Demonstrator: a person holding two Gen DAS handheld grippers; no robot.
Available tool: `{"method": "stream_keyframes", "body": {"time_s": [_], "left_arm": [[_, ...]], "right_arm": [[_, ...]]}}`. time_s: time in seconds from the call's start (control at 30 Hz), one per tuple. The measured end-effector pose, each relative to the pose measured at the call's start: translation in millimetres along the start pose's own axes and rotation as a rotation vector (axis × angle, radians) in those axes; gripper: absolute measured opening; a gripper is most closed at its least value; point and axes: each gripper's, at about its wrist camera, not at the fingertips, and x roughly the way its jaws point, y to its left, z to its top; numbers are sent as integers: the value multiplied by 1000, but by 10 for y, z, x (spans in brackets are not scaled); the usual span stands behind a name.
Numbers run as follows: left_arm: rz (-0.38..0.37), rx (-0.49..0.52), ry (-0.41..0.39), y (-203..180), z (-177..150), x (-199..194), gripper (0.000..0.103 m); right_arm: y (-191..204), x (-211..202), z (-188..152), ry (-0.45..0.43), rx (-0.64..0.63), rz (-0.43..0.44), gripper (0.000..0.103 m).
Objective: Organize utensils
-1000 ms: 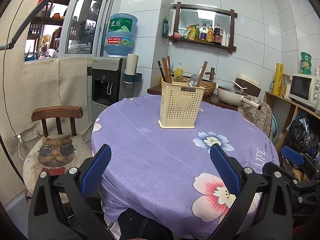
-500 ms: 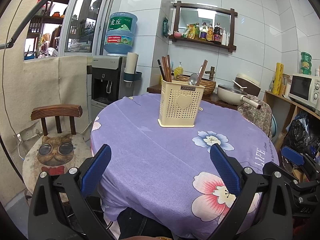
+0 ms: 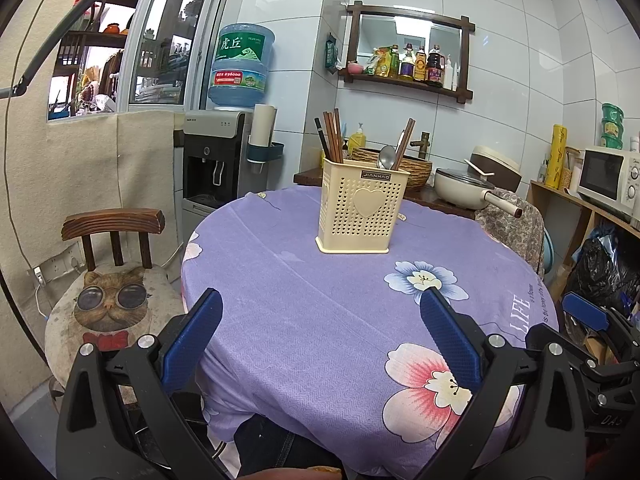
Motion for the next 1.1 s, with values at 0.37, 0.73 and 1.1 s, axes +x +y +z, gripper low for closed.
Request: {"method": "stream_keyframes", "body": {"time_s": [0.37, 0.73, 1.1], "left_arm": [[-1, 1, 2, -1, 3, 20, 97], [5, 1, 0, 8, -9, 23, 97], [2, -1, 7, 7, -1, 21, 97]], "right_arm": [[6, 2, 8, 2, 1, 0, 97], [8, -2, 11, 2, 1, -1, 97], [8, -6, -6, 3, 2, -1, 97]]}}
